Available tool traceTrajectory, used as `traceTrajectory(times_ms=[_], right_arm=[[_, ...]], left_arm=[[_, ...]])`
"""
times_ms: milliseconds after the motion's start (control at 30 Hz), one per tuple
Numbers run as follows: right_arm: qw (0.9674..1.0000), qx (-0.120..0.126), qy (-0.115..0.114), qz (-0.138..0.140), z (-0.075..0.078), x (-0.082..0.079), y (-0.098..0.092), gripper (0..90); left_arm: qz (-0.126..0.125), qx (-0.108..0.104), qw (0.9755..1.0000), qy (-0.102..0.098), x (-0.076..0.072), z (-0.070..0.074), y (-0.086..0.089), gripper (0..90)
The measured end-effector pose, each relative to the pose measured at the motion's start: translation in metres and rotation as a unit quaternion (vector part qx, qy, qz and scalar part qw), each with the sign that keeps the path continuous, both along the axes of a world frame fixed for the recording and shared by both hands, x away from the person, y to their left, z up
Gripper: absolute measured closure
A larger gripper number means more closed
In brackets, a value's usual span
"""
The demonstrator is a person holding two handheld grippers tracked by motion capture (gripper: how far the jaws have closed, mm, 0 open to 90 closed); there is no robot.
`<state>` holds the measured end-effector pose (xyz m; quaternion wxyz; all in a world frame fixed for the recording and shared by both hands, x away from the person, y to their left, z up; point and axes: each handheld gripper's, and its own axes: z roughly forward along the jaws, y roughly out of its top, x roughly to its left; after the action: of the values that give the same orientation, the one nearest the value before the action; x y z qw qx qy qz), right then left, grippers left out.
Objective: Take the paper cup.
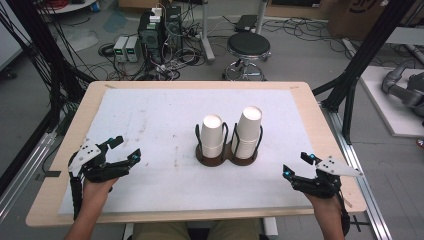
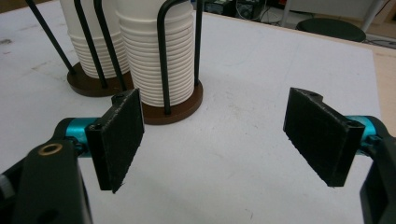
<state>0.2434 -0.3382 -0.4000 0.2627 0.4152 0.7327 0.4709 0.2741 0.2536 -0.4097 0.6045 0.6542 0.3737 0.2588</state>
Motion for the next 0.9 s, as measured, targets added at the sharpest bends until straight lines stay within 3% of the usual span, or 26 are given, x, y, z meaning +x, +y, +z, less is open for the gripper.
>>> traceTrajectory(times_ms=[400,567,700,767,900], right_arm=[[1.0000,0.005,0.005,-0.002,-0.003,0.000,-0.002,21.1],[0.9998,0.014,0.014,-0.003,-0.004,0.003,-0.004,21.1],[0.9997,0.017,0.019,0.005,0.000,0.005,0.004,21.0],[0.9993,0.016,0.025,0.025,0.003,0.010,0.012,21.0],[0.9989,0.021,0.017,0.037,0.012,0.015,0.018,21.0]], left_arm=[[-0.004,-0.010,0.9999,0.003,0.001,0.000,-0.002,16.8],[-0.014,0.001,0.9999,0.004,0.001,0.000,-0.005,16.8],[-0.016,0.003,0.9999,0.004,-0.003,0.000,-0.006,16.8],[-0.017,0.000,0.9998,0.006,-0.004,0.000,-0.007,16.6],[-0.026,0.009,0.9996,0.009,-0.004,-0.002,-0.012,16.7]])
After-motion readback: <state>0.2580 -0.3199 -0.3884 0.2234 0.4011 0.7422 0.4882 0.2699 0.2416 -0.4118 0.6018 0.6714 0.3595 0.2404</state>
